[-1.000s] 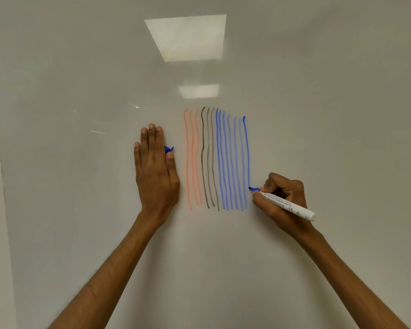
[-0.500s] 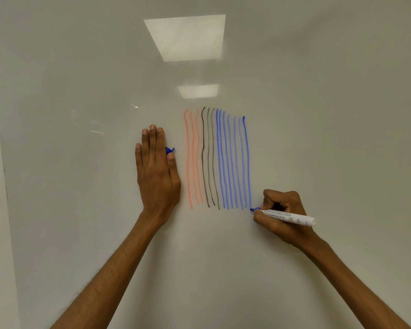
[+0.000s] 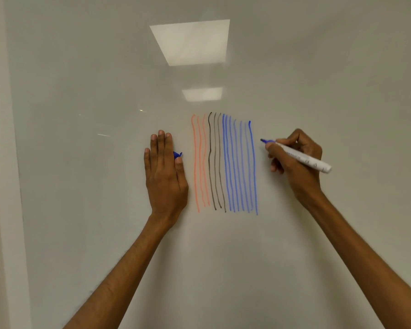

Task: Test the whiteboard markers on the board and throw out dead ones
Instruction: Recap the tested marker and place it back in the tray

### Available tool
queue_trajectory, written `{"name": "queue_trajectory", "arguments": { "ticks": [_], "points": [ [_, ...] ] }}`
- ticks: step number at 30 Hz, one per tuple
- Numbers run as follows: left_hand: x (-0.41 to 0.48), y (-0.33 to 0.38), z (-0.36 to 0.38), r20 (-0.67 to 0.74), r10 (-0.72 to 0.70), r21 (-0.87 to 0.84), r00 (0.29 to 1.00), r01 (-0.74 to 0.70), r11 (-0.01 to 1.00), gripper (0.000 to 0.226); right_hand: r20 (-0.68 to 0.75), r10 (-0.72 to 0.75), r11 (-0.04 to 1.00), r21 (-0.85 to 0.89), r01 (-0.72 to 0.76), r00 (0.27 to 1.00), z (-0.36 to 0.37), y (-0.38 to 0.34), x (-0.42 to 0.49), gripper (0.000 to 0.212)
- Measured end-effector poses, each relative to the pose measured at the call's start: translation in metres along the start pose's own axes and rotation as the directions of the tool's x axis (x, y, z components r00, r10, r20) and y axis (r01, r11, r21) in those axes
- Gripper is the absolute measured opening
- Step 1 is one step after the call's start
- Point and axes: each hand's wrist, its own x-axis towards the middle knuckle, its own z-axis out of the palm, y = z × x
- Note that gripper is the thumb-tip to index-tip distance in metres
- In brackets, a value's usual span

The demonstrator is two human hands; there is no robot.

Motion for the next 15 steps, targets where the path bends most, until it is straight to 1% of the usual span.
{"name": "queue_trajectory", "arguments": {
  "ticks": [2, 6, 15],
  "points": [
    [0.0, 0.0, 0.0, 0.001, 0.002, 0.001, 1.0, -0.002, 1.0, 0.053, -0.017, -0.015, 1.0, -0.013, 0.015, 1.0, 0.005, -0.008, 0.017, 0.044],
    [0.0, 0.0, 0.0, -0.001, 0.003, 0.006, 1.0, -0.003, 1.0, 0.053, 0.017, -0.033, 0.997, -0.071, 0.034, 0.999, 0.013, -0.012, 0.035, 0.029],
    [-0.001, -0.001, 0.0, -0.003, 0.009, 0.013, 1.0, -0.009, 1.0, 0.053, -0.019, -0.011, 0.996, -0.084, 0.009, 1.0, 0.017, -0.008, 0.036, 0.029]
  ]
}}
